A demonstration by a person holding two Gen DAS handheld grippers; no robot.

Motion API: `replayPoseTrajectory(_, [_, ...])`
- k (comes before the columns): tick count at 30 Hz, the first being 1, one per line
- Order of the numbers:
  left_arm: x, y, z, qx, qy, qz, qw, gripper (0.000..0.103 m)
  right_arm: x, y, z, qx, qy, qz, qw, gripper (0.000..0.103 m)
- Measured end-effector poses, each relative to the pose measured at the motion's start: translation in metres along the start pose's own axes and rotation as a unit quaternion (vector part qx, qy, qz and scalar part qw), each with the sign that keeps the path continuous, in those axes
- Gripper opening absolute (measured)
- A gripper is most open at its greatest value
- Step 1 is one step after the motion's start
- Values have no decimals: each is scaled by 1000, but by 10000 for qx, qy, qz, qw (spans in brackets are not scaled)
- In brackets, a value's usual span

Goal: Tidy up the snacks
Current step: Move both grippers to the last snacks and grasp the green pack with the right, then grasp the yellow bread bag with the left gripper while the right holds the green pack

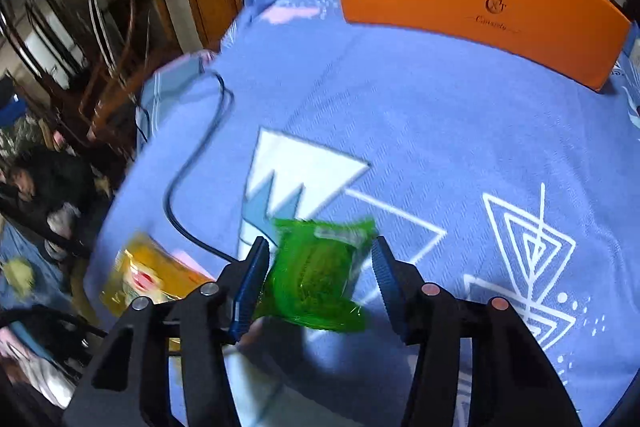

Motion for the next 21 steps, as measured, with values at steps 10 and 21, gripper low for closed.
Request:
replayPoseTrajectory(10, [-40, -44, 33, 235, -191, 1194, 9924, 99, -33, -6, -21, -252, -444, 261, 9984, 36])
replayPoseTrajectory(21, [-88, -81, 70, 300, -1052, 2911, 9504, 99, -84, -23, -48, -158, -528, 582, 9968, 37])
Point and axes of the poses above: each gripper's, at about its wrist camera, not at the fingertips, and z roughly the way its jaws point, x to its left, y to its top, the point moved 3 cm from there along z, roughly the way its jaws point, and after that the axes turned 3 degrees about x, right-handed, at the moved point
